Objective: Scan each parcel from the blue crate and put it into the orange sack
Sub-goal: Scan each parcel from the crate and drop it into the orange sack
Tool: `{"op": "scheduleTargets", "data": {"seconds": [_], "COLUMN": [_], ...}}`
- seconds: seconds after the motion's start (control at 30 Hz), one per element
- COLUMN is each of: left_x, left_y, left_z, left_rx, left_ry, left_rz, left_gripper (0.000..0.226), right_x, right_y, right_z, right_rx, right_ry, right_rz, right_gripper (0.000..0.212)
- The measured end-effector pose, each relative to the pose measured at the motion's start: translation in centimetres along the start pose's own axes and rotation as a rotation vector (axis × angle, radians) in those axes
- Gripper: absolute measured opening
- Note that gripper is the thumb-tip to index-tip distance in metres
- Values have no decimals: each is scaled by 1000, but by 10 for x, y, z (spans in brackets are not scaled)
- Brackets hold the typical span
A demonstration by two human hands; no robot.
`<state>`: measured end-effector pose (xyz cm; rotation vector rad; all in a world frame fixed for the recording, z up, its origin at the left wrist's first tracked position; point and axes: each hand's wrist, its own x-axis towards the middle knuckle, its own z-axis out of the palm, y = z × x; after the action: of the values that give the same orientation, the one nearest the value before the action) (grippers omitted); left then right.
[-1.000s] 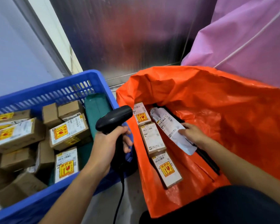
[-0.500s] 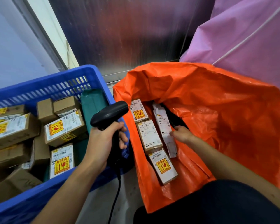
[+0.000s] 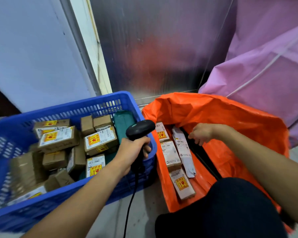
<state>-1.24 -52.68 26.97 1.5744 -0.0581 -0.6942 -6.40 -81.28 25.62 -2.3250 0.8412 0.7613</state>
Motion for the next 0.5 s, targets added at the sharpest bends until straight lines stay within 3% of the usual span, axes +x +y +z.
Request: {"op": "scheduleTargets", "data": {"seconds": [0.27,0.5], "left_x": [-58,-109], "left_y": [48,36], "left_z": [-75,-139], "left_rx": [132,-113], "left_ry": [-4,120], "left_rz": [128,83], "left_gripper": [6,7], "right_x": [-68,-75], "right_y": [-80,-142], "right_z": [-16,37], "right_rx": [4,-222], "right_ry": [211,487], "right_rz": [-204,-394], "right_gripper": [19,21]}}
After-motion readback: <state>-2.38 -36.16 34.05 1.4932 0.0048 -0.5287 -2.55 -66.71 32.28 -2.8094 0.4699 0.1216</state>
